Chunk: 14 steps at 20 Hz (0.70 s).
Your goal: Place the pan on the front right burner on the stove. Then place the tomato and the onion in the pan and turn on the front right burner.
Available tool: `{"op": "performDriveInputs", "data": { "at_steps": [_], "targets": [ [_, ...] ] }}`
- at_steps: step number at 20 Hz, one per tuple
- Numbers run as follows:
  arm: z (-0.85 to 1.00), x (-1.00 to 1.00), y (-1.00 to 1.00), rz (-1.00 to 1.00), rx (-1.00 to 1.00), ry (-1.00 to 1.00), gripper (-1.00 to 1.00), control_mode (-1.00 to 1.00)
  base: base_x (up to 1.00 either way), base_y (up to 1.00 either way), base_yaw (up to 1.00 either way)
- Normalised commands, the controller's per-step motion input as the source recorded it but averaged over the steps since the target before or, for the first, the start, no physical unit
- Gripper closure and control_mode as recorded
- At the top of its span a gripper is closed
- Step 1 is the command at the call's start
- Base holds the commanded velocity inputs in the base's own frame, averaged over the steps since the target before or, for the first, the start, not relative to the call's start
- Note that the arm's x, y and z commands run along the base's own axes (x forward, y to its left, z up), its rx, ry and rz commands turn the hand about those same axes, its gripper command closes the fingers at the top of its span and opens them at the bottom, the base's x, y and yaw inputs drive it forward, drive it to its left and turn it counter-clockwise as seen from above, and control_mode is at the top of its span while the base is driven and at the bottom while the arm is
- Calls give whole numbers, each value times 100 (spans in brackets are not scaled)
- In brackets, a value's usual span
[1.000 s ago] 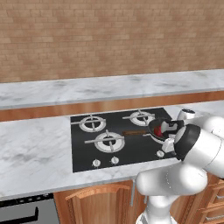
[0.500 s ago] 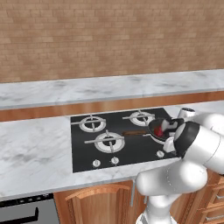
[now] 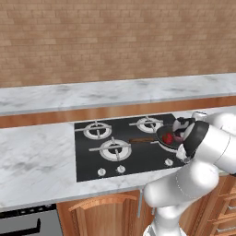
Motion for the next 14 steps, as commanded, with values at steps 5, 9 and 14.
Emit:
{"op": "performDriveInputs", "data": {
  "at_steps": [5,9,14],
  "targets": [
    [-12,-26,-73,19,-3,-37,100,-100,0,0,0],
    [-9,-27,-67,15,-5,-47,100,-100,0,0,0],
    [-9,-16,-56,11,-6,-51,100,-100,0,0,0]
  ]
}}
